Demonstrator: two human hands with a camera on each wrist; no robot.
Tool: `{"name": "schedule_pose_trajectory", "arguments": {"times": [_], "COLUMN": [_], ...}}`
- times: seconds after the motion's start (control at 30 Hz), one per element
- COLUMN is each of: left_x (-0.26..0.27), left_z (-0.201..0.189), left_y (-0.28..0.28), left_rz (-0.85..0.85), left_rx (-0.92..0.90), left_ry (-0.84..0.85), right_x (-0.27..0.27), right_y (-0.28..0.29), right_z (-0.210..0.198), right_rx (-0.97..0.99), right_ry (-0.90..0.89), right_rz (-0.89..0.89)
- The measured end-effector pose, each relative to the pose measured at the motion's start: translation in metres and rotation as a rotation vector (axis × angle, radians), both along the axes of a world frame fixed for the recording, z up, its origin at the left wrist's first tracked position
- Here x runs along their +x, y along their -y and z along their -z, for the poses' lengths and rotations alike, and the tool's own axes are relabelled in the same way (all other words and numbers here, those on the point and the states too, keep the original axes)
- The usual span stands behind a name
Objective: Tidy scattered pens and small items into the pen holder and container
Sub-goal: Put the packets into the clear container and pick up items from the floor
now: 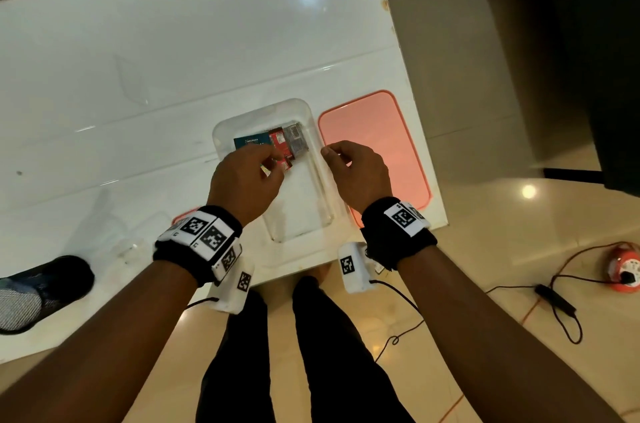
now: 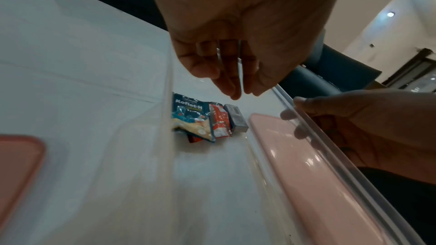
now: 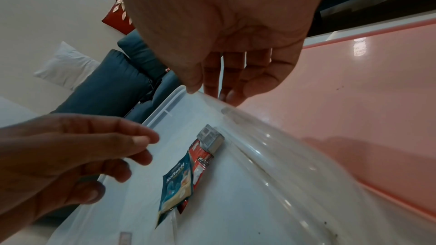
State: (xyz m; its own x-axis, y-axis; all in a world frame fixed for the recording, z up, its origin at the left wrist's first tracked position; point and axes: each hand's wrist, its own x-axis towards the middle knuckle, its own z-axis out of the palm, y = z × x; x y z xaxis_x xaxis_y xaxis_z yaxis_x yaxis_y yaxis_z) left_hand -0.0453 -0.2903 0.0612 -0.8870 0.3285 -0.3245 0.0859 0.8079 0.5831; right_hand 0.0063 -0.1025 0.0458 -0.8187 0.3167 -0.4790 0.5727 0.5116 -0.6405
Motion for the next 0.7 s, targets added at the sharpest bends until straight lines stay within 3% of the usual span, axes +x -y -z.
{"name": "schedule_pose_trajectory", "arguments": {"times": [0.17,0.33,0.5,0.7], "left_x": [0.029,0.077,0.139,0.210], "left_z": [-0.018,-0.025,-0.013,0.019], "left_y": [0.034,0.065,0.099,0.148], "left_rz": [-0.067,-0.140,-0.104,0.062], "left_rx": [0.116,0.141,0.130,0.081], "left_ry": [0.004,0.142,0.277,0.403], "right_x": [0.012,0.060,0.140,0.234], "right_y": [-0.001,0.003,0.020,0.067], "right_z": [-0.015,-0.027,-0.026,0.001], "right_rx": [0.029,-0.009,-0.014,0.000], "right_ry": [-0.022,-0.043,0.014,0.154], "right_rz": [0.033,0.062,0.096,0.068]}}
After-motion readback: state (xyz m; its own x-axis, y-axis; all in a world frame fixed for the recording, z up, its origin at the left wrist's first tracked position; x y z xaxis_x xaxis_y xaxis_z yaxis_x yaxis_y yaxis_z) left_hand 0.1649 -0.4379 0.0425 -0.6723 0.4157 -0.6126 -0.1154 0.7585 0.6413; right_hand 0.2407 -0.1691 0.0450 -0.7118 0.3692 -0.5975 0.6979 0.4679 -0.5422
